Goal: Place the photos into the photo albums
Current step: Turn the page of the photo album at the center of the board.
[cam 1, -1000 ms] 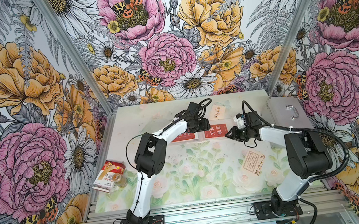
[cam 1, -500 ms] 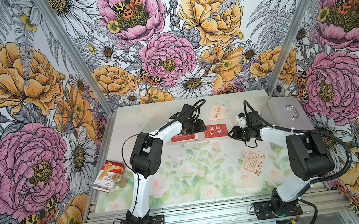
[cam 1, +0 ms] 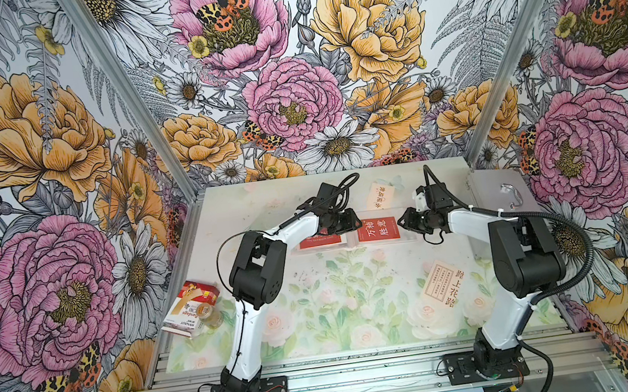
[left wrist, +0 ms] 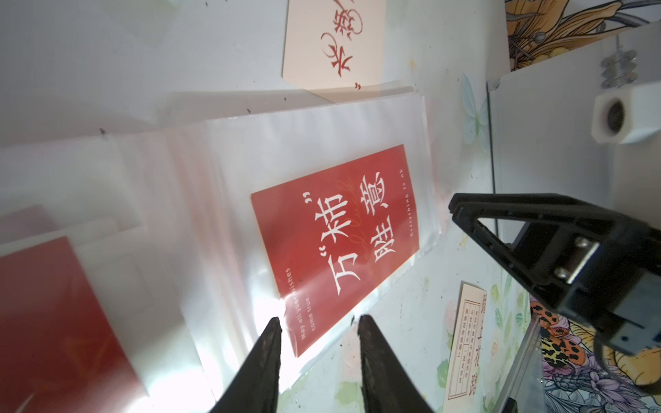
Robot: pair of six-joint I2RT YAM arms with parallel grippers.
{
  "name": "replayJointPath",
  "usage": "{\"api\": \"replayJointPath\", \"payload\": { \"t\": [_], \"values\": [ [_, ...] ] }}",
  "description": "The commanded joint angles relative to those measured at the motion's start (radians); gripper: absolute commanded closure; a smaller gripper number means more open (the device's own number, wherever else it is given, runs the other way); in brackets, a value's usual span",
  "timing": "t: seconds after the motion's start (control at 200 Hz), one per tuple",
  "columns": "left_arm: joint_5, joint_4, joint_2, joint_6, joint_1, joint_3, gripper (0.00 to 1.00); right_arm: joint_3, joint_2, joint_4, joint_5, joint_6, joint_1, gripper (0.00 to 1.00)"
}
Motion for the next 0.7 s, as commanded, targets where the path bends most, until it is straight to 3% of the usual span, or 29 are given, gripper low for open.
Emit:
{"api": "replayJointPath", "payload": {
  "t": [0.0,0.696],
  "values": [
    [0.026,0.017,0.024,-0.013,-0.001,0.006,0.62,0.054,0.035,-0.027,0.043,-0.007,-0.005,0.66],
    [0.036,0.017,0.095,-0.025,-0.013,0.040,0.63,0.126,0.144,-0.082,0.034,-0.037,-0.005,0.65]
  ]
}}
